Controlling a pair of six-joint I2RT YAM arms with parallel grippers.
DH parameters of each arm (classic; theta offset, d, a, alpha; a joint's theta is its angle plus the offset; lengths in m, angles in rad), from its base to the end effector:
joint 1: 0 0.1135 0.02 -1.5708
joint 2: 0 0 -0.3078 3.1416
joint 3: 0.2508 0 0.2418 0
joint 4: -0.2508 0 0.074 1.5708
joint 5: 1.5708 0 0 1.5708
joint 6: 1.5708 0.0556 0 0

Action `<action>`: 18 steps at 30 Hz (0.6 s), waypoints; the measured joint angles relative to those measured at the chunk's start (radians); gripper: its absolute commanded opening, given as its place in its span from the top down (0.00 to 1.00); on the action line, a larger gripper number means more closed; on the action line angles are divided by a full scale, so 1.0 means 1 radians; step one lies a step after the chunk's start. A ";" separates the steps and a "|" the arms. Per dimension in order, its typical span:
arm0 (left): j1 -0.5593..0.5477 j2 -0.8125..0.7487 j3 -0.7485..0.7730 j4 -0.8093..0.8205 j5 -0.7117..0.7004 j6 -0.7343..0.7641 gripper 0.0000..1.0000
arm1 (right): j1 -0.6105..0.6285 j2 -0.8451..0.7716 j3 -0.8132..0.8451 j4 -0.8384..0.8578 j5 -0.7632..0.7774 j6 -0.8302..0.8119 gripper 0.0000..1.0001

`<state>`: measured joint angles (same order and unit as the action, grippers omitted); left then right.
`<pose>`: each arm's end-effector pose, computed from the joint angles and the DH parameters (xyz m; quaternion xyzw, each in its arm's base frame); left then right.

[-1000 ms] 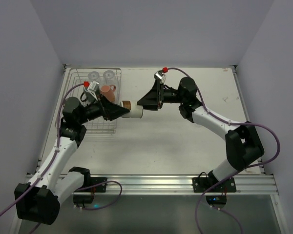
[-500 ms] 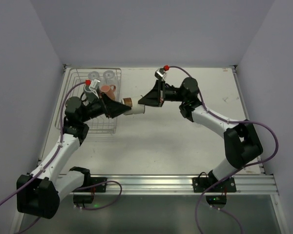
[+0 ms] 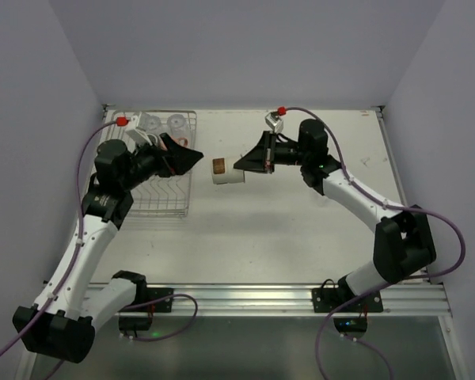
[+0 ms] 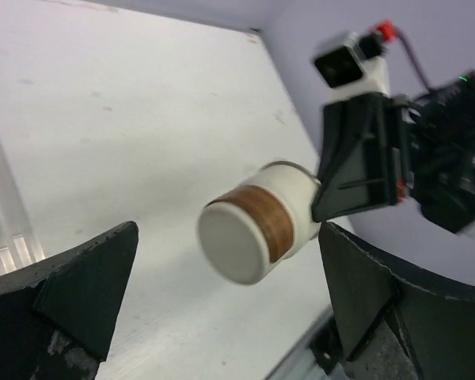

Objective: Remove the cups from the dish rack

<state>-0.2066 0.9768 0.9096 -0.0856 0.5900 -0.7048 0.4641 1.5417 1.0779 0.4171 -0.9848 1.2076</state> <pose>0.1936 -0.0722 0.3944 0.0044 0.7505 -0.4723 0.4623 0.2940 0.1990 0.3652 -0.0725 0.7125 0.6807 0.1542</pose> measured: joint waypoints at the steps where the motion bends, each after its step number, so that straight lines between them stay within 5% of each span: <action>1: 0.000 -0.010 0.036 -0.064 -0.077 0.031 0.00 | -0.011 -0.013 0.012 -0.077 0.022 -0.055 1.00; 11: 0.002 -0.046 0.182 -0.592 -0.879 0.097 0.00 | -0.052 -0.047 0.199 -0.792 0.542 -0.558 1.00; 18: 0.070 0.007 0.183 -0.762 -1.062 0.097 0.00 | -0.011 -0.023 0.199 -1.037 0.908 -0.698 1.00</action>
<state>-0.1368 0.9836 1.0924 -0.8474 -0.4721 -0.6075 0.4534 1.5185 1.2770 -0.6201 -0.0772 0.5091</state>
